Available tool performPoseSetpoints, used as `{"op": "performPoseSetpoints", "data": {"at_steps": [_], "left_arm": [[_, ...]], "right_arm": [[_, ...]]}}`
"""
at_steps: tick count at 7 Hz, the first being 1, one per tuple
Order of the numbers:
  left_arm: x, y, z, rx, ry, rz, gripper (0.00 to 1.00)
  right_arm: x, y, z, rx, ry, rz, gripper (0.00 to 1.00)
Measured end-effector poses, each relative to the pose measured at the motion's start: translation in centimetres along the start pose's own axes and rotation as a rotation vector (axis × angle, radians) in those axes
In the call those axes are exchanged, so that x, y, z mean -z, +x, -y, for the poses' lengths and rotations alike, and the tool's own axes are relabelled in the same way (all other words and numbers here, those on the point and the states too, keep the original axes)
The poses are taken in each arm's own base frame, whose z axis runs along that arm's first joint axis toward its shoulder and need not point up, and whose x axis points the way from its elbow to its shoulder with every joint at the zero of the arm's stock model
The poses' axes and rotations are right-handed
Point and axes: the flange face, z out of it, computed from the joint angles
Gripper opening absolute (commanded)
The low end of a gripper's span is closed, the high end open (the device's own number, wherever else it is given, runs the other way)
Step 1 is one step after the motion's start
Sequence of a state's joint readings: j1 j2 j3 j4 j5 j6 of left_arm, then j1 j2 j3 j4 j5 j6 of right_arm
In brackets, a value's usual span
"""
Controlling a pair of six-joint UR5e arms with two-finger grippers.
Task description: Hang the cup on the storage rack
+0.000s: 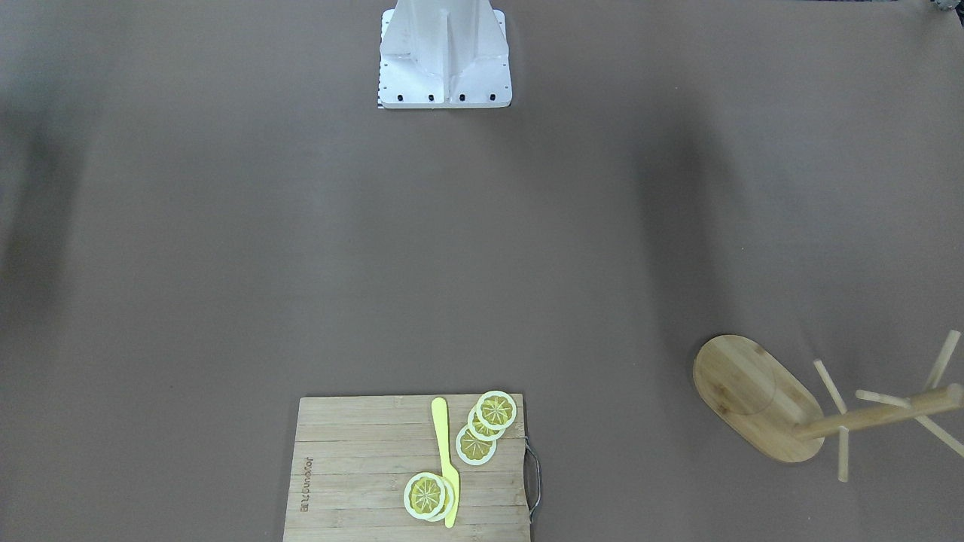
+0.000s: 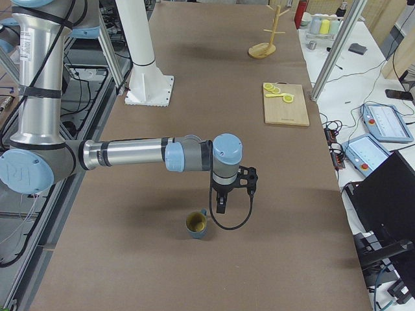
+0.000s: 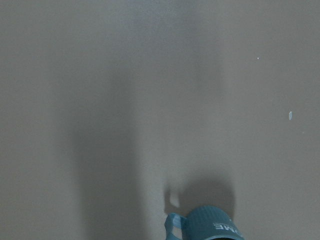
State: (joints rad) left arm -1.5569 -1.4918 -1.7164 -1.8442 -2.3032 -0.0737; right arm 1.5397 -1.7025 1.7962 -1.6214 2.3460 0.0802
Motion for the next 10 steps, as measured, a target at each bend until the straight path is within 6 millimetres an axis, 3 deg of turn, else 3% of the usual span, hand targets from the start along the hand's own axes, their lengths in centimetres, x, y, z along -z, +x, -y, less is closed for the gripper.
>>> {"op": "performPoseSetpoints", "data": {"at_steps": [3, 10], "left_arm": [[0.1, 0.1, 0.1, -0.001, 0.002, -0.001, 0.99], [1.3, 1.6, 2.1, -0.046, 0.045, -0.019, 0.99]], "right_arm": [[0.5, 1.0, -0.3, 0.015, 0.012, 0.009, 1.00], [0.6, 0.2, 0.4, 0.000, 0.006, 0.083, 1.00]]}}
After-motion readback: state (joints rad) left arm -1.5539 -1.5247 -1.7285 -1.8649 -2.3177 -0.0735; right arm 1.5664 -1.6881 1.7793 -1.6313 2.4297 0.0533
